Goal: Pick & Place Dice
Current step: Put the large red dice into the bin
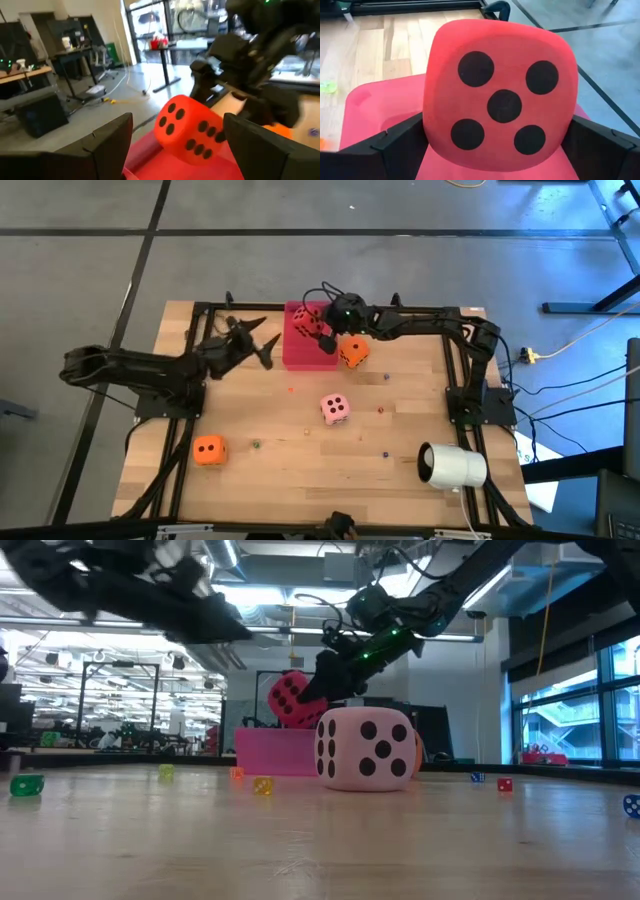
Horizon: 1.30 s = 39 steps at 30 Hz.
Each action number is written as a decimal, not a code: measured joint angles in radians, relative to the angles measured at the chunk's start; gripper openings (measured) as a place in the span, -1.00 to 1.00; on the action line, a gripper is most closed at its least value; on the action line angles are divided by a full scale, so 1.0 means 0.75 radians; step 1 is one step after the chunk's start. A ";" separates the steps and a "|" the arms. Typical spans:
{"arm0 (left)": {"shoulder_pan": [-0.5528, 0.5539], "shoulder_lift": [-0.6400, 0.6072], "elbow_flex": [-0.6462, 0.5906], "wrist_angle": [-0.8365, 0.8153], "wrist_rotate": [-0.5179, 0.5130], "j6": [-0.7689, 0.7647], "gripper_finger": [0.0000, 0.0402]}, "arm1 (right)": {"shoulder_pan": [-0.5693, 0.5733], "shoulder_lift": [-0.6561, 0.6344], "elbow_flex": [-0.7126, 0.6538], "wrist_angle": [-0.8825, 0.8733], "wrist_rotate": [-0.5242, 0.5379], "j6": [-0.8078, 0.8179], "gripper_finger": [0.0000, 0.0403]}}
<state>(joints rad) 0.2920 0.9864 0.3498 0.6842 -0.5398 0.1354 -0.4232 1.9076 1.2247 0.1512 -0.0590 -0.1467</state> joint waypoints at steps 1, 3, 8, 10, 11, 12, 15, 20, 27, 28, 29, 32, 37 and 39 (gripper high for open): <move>0.030 0.041 0.033 0.000 0.035 -0.008 0.52 | 0.000 0.000 0.000 0.000 -0.001 0.000 0.98; 0.084 0.132 0.119 -0.001 0.141 -0.007 0.52 | 0.000 0.000 0.000 0.002 0.000 0.000 0.98; 0.168 0.351 0.334 -0.143 0.394 0.040 0.52 | 0.000 0.000 0.000 -0.010 0.098 -0.016 0.99; 0.187 0.435 0.410 -0.220 0.396 0.043 0.52 | 0.000 0.000 -0.001 -0.025 0.121 -0.037 0.99; 0.196 0.482 0.443 -0.246 0.389 0.043 0.52 | -0.001 0.000 -0.001 -0.024 0.126 -0.042 0.99; 0.206 0.526 0.469 -0.258 0.376 0.043 0.52 | -0.001 0.000 -0.001 -0.024 0.128 -0.045 0.99; 0.226 0.643 0.540 -0.244 0.314 0.044 0.52 | 0.002 0.000 -0.001 -0.027 0.126 -0.061 0.99; 0.254 0.767 0.617 -0.230 0.198 0.066 0.52 | 0.006 0.003 -0.004 -0.048 0.066 -0.074 0.99; 0.305 0.810 0.630 -0.319 0.194 0.077 0.52 | 0.028 0.005 -0.005 -0.094 0.082 -0.184 0.99; 0.312 0.810 0.630 -0.337 0.177 0.078 0.52 | 0.028 0.005 -0.005 -0.092 0.083 -0.194 0.99; 0.317 0.811 0.629 -0.352 0.158 0.078 0.52 | 0.028 0.005 -0.005 -0.087 0.082 -0.199 0.99; 0.337 0.812 0.628 -0.384 0.116 0.081 0.52 | 0.031 0.005 -0.005 -0.084 0.070 -0.200 0.98; 0.350 0.810 0.627 -0.384 0.105 0.080 0.52 | 0.032 0.004 -0.005 -0.063 0.059 -0.203 0.98; 0.341 0.795 0.624 -0.364 0.107 0.081 0.52 | 0.032 0.003 -0.004 -0.056 0.058 -0.203 0.99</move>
<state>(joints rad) 0.5476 1.5825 0.8181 0.4111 -0.4595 0.1963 -0.3992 1.9097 1.2214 0.1096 -0.0156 -0.2993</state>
